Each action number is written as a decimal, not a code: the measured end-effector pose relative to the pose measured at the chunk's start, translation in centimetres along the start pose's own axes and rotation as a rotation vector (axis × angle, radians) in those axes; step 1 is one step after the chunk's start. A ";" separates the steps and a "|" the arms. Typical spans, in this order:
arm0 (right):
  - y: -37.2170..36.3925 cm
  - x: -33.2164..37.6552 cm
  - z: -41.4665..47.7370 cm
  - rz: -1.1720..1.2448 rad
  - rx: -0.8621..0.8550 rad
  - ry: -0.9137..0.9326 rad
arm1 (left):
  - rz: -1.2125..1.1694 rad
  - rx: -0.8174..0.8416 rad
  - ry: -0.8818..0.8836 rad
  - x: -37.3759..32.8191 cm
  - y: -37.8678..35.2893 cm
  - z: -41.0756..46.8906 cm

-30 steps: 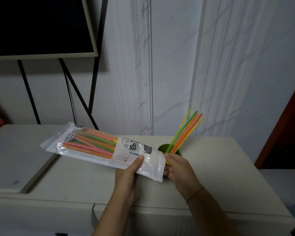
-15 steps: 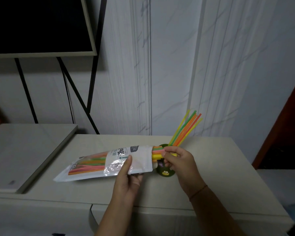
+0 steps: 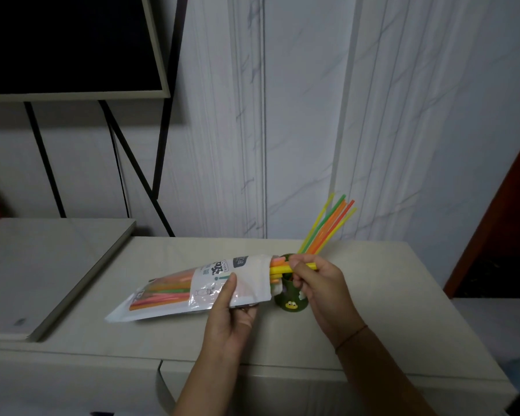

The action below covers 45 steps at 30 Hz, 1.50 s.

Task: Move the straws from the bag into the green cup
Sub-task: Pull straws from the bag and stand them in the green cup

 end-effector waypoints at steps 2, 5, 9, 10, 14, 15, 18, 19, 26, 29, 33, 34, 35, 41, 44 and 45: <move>0.6 0.1 0.2 0.009 -0.037 0.009 | -0.005 -0.031 -0.018 -0.5 0.3 0.1; 2.4 0.7 0.8 0.082 -0.101 0.024 | -0.040 -0.094 -0.062 -2.1 1.2 0.4; 3.3 1.3 1.1 0.156 -0.107 0.045 | -0.046 -0.100 -0.093 -3.1 1.8 0.5; 3.1 1.1 1.1 0.158 -0.090 0.036 | -0.042 -0.096 -0.090 -2.9 1.8 0.5; 1.3 0.2 0.7 0.174 -0.036 -0.021 | -0.034 -0.073 -0.075 -1.8 1.4 0.4; 0.8 0.0 0.5 0.190 -0.022 -0.034 | -0.029 -0.071 -0.073 -1.6 1.3 0.3; -0.6 -0.7 -0.1 0.222 0.044 -0.078 | 0.006 -0.074 -0.070 -1.3 1.1 0.2; -0.9 -0.9 -0.3 0.221 0.063 -0.090 | 0.020 -0.072 -0.069 -1.2 1.0 0.2; -0.9 -1.0 -0.8 0.151 0.034 -0.105 | 0.047 -0.045 -0.068 -1.1 0.5 -0.2; -1.8 -1.1 -1.3 0.068 0.111 -0.094 | 0.078 -0.023 -0.072 -0.9 0.2 -0.2; -2.5 -0.9 -1.6 0.020 0.111 -0.030 | 0.106 -0.007 -0.078 -0.7 0.0 -0.1; -2.5 -0.9 -1.6 0.007 0.109 -0.016 | 0.109 -0.007 -0.080 -0.8 0.0 -0.1; -2.5 -0.9 -1.6 -0.014 0.107 -0.008 | 0.110 -0.008 -0.081 -0.8 0.0 -0.1; -0.4 -0.8 -0.6 -0.064 0.007 -0.045 | 0.052 -0.027 -0.111 -2.1 0.4 0.0; 0.8 0.0 -0.1 -0.033 -0.005 -0.066 | 0.028 -0.041 -0.137 -3.1 0.9 0.1; 0.9 0.2 0.0 -0.008 0.004 -0.074 | 0.021 -0.041 -0.136 -3.2 0.9 0.1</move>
Point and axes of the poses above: each hand's wrist, its own z-axis towards the middle knuckle, its own y-axis out of the back of the hand, x = y × z, the point moved 5 cm from there along z, towards the middle knuckle, and after that the axes turned 8 degrees about y, right-handed, at the moved point
